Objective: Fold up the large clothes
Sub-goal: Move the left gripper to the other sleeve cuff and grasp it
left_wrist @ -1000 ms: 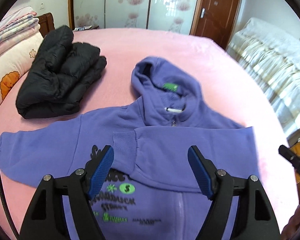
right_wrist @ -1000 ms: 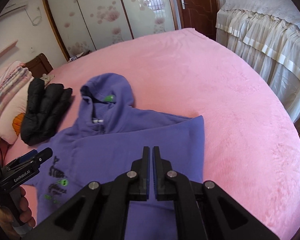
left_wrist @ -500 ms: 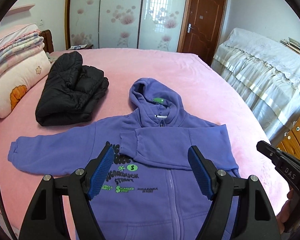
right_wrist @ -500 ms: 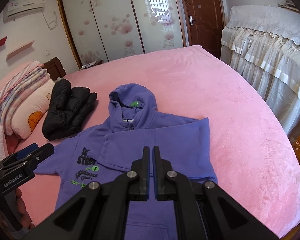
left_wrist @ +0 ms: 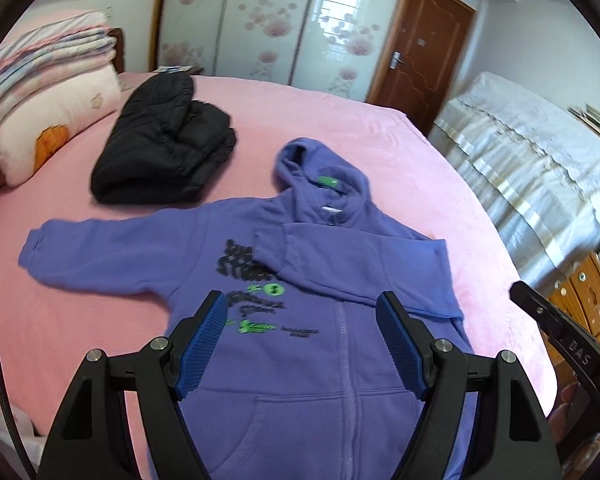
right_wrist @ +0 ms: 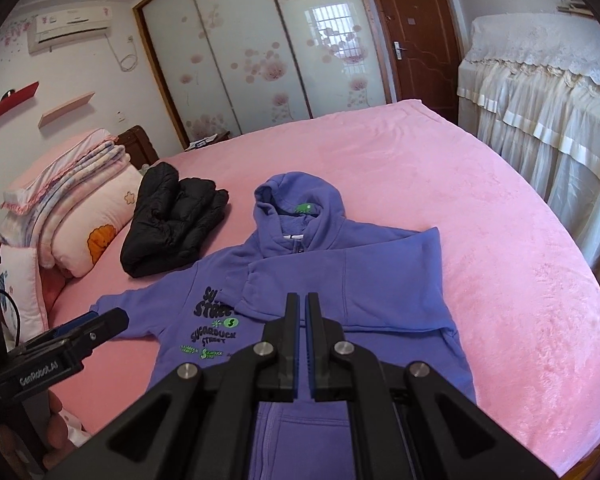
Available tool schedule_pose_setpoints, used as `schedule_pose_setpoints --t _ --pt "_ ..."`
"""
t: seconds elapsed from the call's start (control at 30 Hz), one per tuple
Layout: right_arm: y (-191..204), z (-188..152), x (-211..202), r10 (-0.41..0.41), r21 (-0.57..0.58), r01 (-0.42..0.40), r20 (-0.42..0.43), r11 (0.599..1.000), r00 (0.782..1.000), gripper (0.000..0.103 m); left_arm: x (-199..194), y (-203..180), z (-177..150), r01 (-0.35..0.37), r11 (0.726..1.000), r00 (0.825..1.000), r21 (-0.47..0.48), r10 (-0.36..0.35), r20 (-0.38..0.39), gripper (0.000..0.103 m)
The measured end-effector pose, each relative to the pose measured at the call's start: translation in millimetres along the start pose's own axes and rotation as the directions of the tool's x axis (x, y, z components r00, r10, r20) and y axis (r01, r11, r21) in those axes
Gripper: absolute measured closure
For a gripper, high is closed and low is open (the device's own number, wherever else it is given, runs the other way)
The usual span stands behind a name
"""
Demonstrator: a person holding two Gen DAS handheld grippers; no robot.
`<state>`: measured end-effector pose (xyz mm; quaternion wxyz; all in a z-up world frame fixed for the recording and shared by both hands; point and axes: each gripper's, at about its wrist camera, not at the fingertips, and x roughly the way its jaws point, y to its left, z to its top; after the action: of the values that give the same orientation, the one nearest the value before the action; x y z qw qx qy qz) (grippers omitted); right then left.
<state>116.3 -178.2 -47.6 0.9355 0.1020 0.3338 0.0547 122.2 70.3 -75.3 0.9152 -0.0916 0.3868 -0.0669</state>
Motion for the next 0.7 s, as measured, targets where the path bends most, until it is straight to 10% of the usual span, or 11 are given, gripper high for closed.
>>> schedule_pose_setpoints --t 0.7 --pt "130.8 -18.3 30.4 0.125 -0.176 -0.138 -0.082 0.975 0.989 0.100 -62.2 145.0 -16.6 -0.274 0.943 0.937 -0.190 0.306 0.167 0.017"
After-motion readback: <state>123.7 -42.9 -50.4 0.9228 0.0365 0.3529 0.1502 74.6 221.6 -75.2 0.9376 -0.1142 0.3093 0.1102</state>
